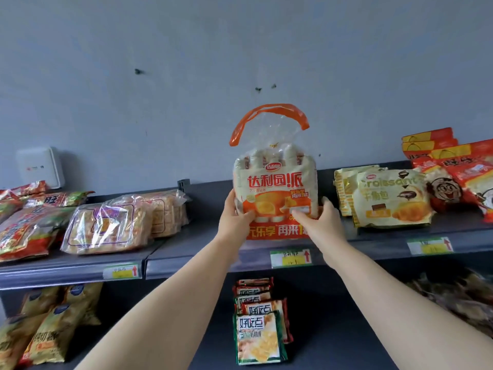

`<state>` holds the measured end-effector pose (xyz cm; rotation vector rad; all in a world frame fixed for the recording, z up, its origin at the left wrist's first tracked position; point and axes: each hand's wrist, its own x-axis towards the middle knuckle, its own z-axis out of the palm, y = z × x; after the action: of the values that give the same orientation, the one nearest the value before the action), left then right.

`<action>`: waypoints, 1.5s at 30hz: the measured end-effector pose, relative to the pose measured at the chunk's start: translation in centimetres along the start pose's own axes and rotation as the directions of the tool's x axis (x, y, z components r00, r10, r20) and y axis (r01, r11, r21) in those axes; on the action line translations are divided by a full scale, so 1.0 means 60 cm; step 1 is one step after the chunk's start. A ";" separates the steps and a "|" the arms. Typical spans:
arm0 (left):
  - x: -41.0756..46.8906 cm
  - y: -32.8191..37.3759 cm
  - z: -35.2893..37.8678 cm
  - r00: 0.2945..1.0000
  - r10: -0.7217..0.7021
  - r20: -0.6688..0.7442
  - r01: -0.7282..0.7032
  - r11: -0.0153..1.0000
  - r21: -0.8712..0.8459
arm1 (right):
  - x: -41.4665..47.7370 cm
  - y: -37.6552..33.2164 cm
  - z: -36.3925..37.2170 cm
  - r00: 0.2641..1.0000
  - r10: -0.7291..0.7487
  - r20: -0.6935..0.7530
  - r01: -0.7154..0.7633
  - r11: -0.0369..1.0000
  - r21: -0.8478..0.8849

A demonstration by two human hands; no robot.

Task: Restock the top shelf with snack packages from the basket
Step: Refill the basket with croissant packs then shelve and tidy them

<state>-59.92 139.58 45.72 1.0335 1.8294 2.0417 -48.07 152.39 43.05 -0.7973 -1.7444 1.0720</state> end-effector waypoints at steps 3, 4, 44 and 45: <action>0.040 -0.005 0.039 0.996 -0.078 0.032 0.076 0.994 0.076 | 0.049 0.024 -0.012 0.997 0.070 -0.039 -0.071 0.997 -0.027; 0.050 -0.007 0.050 0.994 -0.096 0.051 0.090 0.990 0.109 | 0.062 0.035 -0.016 0.994 0.100 -0.051 -0.101 0.994 -0.028; 0.149 -0.050 -0.218 0.930 -0.151 -0.337 0.102 0.982 -0.157 | 0.162 0.040 0.124 0.998 0.058 -0.036 -0.067 0.945 -0.322; 0.139 -0.047 -0.213 0.951 -0.156 -0.267 0.113 0.979 -0.171 | 0.167 0.042 0.122 0.997 0.074 0.024 -0.062 0.943 -0.326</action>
<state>-74.75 134.99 46.27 0.5854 1.7734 2.2960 -58.43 159.62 42.88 -1.0535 -1.9661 0.8561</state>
